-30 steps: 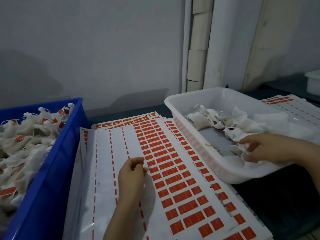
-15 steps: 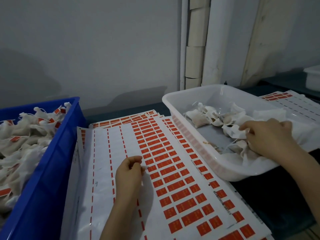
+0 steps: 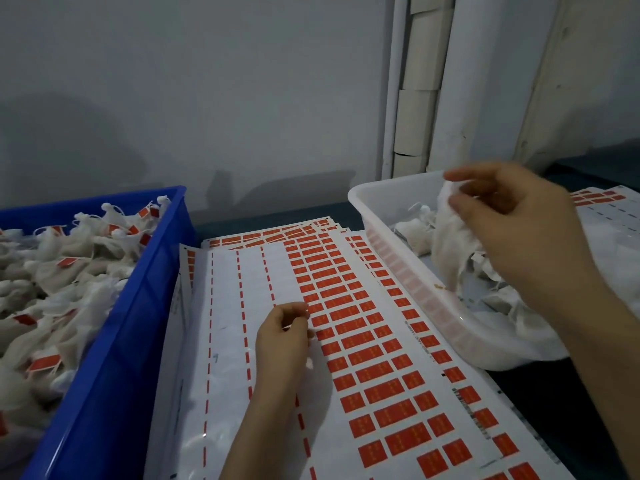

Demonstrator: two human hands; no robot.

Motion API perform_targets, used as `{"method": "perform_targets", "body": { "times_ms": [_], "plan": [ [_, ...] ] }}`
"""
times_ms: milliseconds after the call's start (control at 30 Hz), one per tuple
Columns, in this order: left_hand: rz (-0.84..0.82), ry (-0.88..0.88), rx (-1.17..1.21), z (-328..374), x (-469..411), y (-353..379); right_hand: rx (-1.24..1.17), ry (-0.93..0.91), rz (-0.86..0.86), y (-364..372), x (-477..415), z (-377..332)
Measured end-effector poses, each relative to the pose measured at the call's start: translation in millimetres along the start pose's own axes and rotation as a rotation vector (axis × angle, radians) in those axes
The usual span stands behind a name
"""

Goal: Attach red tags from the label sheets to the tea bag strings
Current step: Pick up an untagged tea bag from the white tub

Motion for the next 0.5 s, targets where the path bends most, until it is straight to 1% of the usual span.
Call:
{"method": "perform_targets", "body": {
  "times_ms": [100,200,267,333,400,433,500],
  "plan": [
    [-0.009,0.054,0.078,8,5,-1,-0.153,0.000,-0.070,41,4,-17],
    [-0.035,0.125,0.189,17,14,-3,-0.225,0.017,-0.146,89,17,-19],
    [-0.143,0.147,0.267,25,19,0,-0.248,0.052,-0.156,117,27,-12],
    [-0.265,0.150,0.297,26,19,9,-0.275,0.107,-0.149,137,36,-1],
    [-0.323,0.149,0.204,26,19,16,-0.319,0.189,-0.120,148,45,14],
    [-0.328,0.181,0.120,24,20,19,-0.357,0.226,-0.102,150,50,22],
    [-0.272,0.251,-0.006,18,22,19,-0.472,0.292,-0.086,154,58,33]
  ]
}}
Point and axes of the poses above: each hand's wrist, its own x-axis away from the middle knuckle, its own y-axis out of the palm, z = x × y, the point moved 5 cm from there along -x, towards the middle knuckle, and after that the axes turned 14 degrees about -y, right-handed, at the moved point
